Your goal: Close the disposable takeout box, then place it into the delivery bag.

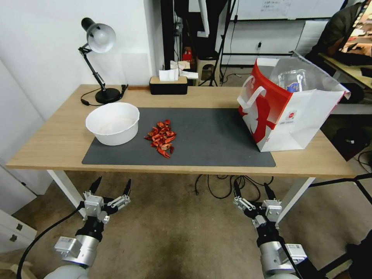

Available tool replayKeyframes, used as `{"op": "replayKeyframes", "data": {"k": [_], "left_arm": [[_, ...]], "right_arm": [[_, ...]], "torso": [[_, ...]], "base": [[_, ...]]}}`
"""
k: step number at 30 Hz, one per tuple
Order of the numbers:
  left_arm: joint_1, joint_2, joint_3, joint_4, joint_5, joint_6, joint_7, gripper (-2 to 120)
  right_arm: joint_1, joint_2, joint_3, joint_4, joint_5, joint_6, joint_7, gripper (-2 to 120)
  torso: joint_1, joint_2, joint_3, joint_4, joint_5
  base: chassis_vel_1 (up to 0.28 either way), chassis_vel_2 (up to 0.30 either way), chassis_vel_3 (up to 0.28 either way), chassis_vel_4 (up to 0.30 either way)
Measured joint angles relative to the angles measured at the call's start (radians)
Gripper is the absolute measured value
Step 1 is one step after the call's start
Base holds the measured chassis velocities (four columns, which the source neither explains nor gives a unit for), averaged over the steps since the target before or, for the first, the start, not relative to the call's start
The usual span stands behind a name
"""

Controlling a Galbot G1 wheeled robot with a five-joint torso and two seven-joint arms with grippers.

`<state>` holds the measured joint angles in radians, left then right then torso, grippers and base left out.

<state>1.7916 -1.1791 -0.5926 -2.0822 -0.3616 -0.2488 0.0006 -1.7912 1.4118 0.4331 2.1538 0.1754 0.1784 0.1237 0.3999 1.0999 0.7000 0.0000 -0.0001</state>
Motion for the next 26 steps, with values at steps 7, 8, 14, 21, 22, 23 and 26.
{"op": "replayKeyframes", "data": {"k": [7,8,14,21,22,23,26], "left_arm": [[0.000,-0.001,0.001,0.000,-0.001,-0.001,0.001,100],[0.000,-0.001,0.001,0.000,-0.001,-0.001,0.001,100],[0.000,-0.001,0.002,0.000,-0.001,-0.001,0.001,100],[0.000,-0.001,0.002,0.000,-0.002,-0.001,0.001,100],[0.000,-0.001,0.002,0.000,-0.002,-0.001,0.001,100],[0.000,-0.001,0.002,0.000,-0.002,-0.001,0.001,100],[-0.001,-0.001,0.002,0.000,-0.002,-0.001,0.001,100]], "right_arm": [[0.001,-0.003,0.001,0.002,0.003,0.001,-0.001,100],[0.001,-0.003,0.001,0.002,0.003,0.001,-0.001,100],[0.002,-0.003,0.001,0.002,0.004,0.001,-0.002,100],[0.002,-0.004,0.002,0.003,0.005,0.001,-0.002,100],[0.002,-0.004,0.002,0.003,0.005,0.001,-0.002,100],[0.002,-0.004,0.002,0.003,0.005,0.001,-0.002,100],[0.002,-0.004,0.002,0.003,0.005,0.001,-0.002,100]], "torso": [[0.000,0.000,0.000,0.0000,0.0002],[0.000,0.000,0.000,0.0000,0.0001],[0.000,0.000,0.000,0.0000,0.0001],[0.000,0.000,0.000,0.0000,0.0001],[0.000,0.000,0.000,0.0000,0.0001],[0.000,0.000,0.000,0.0000,0.0001],[0.000,0.000,0.000,0.0000,0.0001]], "base": [[0.000,0.000,0.000,0.000],[0.000,0.000,0.000,0.000],[0.000,0.000,0.000,0.000],[0.000,0.000,0.000,0.000],[0.000,0.000,0.000,0.000],[0.000,0.000,0.000,0.000],[0.000,0.000,0.000,0.000]]}}
